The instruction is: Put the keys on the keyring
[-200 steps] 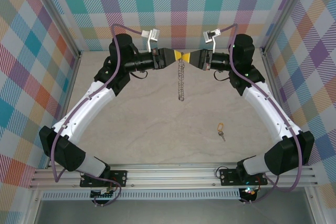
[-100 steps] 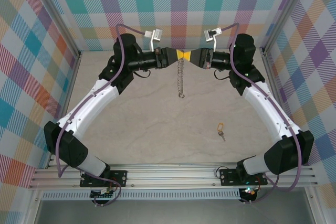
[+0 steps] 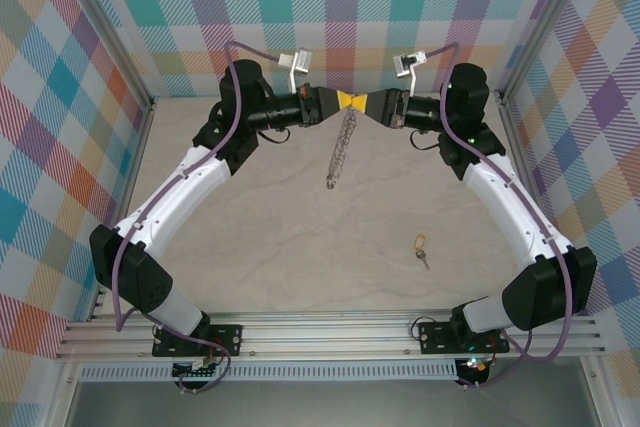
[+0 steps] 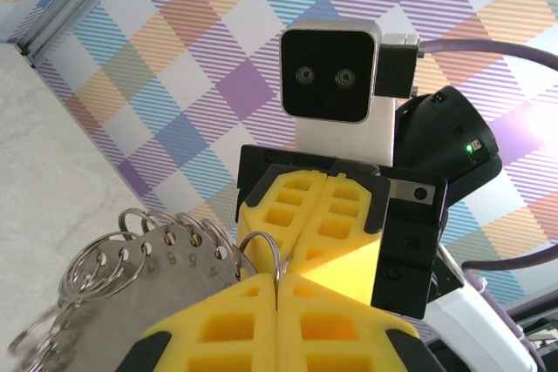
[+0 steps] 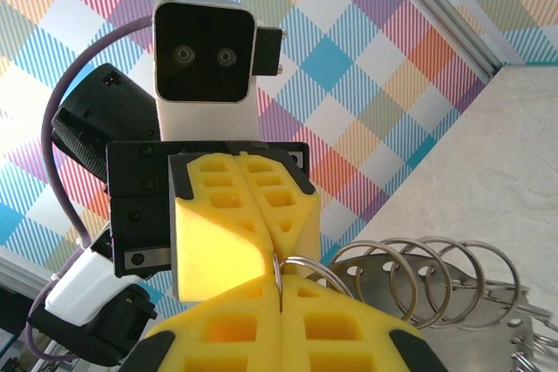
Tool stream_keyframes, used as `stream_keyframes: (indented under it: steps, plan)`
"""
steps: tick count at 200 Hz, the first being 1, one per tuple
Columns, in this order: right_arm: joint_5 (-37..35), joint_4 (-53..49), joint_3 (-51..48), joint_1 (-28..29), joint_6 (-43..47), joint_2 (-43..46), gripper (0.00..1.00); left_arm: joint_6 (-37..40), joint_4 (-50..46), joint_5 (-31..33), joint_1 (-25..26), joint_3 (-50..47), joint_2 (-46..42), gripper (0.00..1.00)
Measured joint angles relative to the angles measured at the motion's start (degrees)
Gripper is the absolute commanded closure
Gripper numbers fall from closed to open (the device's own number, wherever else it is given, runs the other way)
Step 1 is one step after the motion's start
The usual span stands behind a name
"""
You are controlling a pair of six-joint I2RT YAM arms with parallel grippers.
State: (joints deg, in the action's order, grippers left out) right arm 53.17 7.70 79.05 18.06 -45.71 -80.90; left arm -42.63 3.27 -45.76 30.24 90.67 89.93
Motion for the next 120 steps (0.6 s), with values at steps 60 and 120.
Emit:
stream_keyframes:
  steps: [60,120]
  plan:
    - [-0.85,-0.87,0.00,-3.06,-1.44,0.42,0.44,4.48,-5.29,1.42,0.35,1.90,1.11,1.00]
    - [-1.40,-8.24,1.75,-7.54,-0.37,4.90,0.48,11.02,-10.14,0.22,0.76,7.26,1.27,1.00]
